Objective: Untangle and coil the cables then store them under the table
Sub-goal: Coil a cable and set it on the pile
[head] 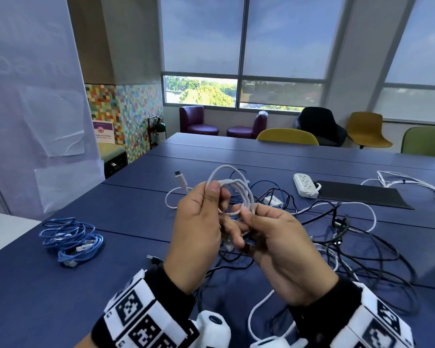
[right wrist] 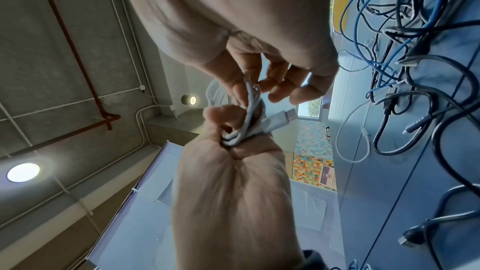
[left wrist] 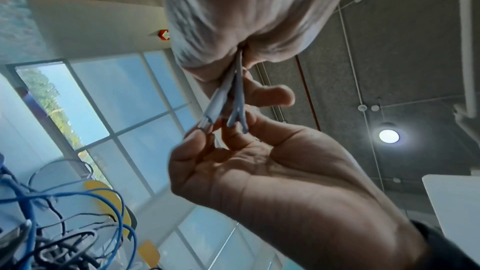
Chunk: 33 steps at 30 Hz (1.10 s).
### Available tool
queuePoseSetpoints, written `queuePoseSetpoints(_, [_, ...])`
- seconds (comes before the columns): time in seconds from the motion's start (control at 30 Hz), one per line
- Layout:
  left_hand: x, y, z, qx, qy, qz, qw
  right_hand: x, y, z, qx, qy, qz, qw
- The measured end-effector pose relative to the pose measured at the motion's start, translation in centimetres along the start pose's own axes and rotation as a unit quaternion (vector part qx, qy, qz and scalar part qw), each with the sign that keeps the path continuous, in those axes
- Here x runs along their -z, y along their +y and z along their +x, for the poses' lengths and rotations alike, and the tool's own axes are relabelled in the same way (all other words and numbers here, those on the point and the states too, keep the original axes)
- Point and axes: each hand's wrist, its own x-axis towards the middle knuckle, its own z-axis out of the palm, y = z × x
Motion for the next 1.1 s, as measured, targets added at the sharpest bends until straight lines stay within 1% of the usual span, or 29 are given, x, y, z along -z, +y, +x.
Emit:
queuePoseSetpoints(0.17, [-0.2, -0.1, -0.1, 0.001, -0.001, 0.034, 0.999, 0.0, -0.7, -0.5, -0.013, -0.026, 0.052, 0.998])
queuePoseSetpoints(0.23, [-0.2, -0.1, -0.1, -0.007, -0.005, 0.036, 0.999, -0.2, -0.8, -0.6, -0.016, -0.049, 0.032, 0.998])
queuePoseSetpoints(0.3, [-0.1, -0.2, 0.0, -0.021, -0.012, 0.044, 0.999, -0.2, -0.7, -0.6, 0.0, -0.055, -0.026, 0.998])
queuePoseSetpoints(0.4, [0.1, -0.5, 0.4, -0.026, -0.005, 0.062, 0.998, -0.3, -0.5, -0.5, 0.035, -0.031, -0.107, 0.993])
queuePoseSetpoints(0.47, [0.2, -0.6, 0.7, -0.037, -0.006, 0.083, 0.996, -0.2, -0.3, -0.3, 0.052, -0.004, -0.141, 0.989])
queuePoseSetpoints(0.57, [0.4, -0.9, 0.8, -0.068, -0.018, 0.124, 0.99, 0.0, 0.3, -0.1, 0.071, 0.023, -0.172, 0.982])
queuePoseSetpoints(0.67, [0.5, -0.9, 0.6, -0.082, -0.026, 0.133, 0.987, 0.0, 0.5, -0.1, 0.105, 0.022, -0.196, 0.975])
queuePoseSetpoints(0.73, [0.5, -1.0, 0.5, -0.106, -0.01, 0.156, 0.982, 0.1, 0.6, -0.1, 0.12, 0.022, -0.181, 0.976])
queuePoseSetpoints(0.8, [0.7, -1.4, 0.6, -0.148, 0.02, 0.208, 0.967, 0.1, 0.6, -0.1, 0.135, 0.026, -0.171, 0.976])
queuePoseSetpoints(0.9, [0.6, -1.8, 0.4, -0.235, 0.054, 0.295, 0.925, -0.2, 0.5, -0.2, 0.152, 0.028, -0.179, 0.972])
queuePoseSetpoints(0.97, [0.4, -1.7, -0.1, -0.279, 0.056, 0.337, 0.897, -0.3, 0.2, -0.3, 0.167, 0.034, -0.183, 0.968])
queuePoseSetpoints(1.0, [0.5, -1.6, -0.2, -0.288, 0.057, 0.368, 0.882, -0.3, 0.1, -0.4, 0.181, 0.04, -0.19, 0.964])
queuePoseSetpoints(1.07, [0.8, -1.4, 0.0, -0.293, 0.083, 0.447, 0.841, -0.2, 0.0, -0.7, 0.208, 0.058, -0.219, 0.951])
queuePoseSetpoints(1.1, [1.1, -1.6, 0.3, -0.294, 0.095, 0.462, 0.831, -0.2, 0.0, -0.7, 0.214, 0.064, -0.228, 0.948])
